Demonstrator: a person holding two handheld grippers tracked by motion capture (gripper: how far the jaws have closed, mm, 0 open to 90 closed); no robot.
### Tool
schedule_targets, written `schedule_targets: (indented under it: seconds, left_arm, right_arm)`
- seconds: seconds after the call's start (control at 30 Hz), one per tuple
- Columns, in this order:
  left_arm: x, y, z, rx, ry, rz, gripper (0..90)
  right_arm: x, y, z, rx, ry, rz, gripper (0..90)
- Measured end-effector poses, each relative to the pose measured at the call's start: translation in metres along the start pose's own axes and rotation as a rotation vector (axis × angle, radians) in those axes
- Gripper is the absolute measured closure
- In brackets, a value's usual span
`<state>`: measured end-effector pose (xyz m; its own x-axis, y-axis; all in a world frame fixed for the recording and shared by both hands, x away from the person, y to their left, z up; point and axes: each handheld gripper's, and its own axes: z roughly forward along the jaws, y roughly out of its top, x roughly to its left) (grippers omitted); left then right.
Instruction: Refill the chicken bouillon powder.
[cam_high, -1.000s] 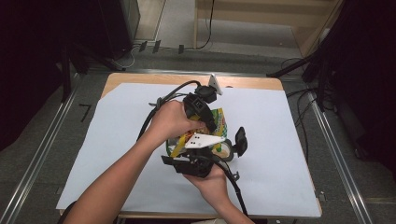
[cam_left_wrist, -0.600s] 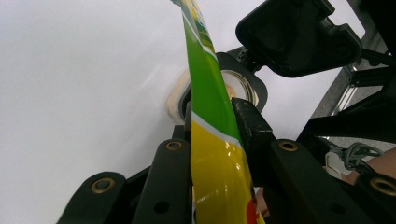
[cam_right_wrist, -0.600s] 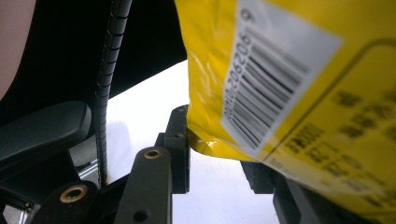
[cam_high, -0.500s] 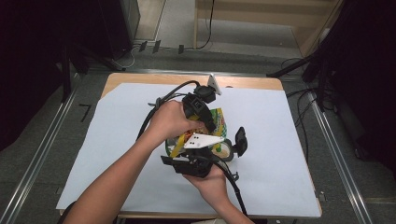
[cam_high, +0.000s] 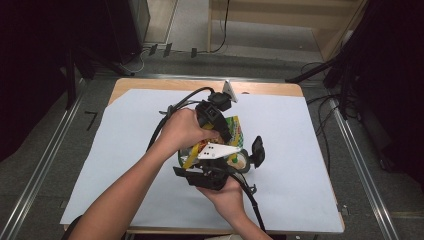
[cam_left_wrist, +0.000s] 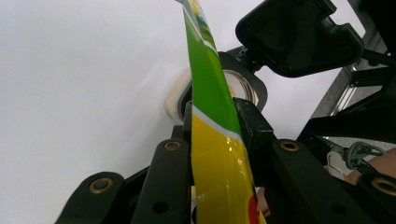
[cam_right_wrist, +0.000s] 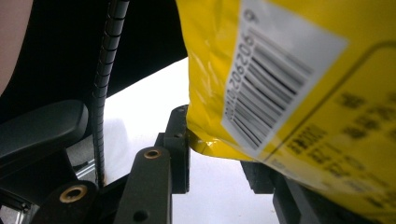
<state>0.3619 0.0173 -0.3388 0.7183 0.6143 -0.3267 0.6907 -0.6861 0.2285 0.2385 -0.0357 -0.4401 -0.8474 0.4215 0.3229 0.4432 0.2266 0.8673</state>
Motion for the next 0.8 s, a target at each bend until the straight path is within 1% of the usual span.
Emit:
schedule_targets:
  seconds: [0.17, 0.8]
  left_arm:
    - [-0.0008, -0.0002, 0.0000, 0.001, 0.007, 0.005, 76.6]
    - [-0.0026, -0.0007, 0.0001, -0.002, 0.002, 0.006, 76.6]
  right_arm:
    - [0.0003, -0.0005, 0.0002, -0.003, -0.001, 0.002, 67.6]
    - [0.0001, -0.0012, 0.0002, -0.004, -0.001, 0.005, 68.0]
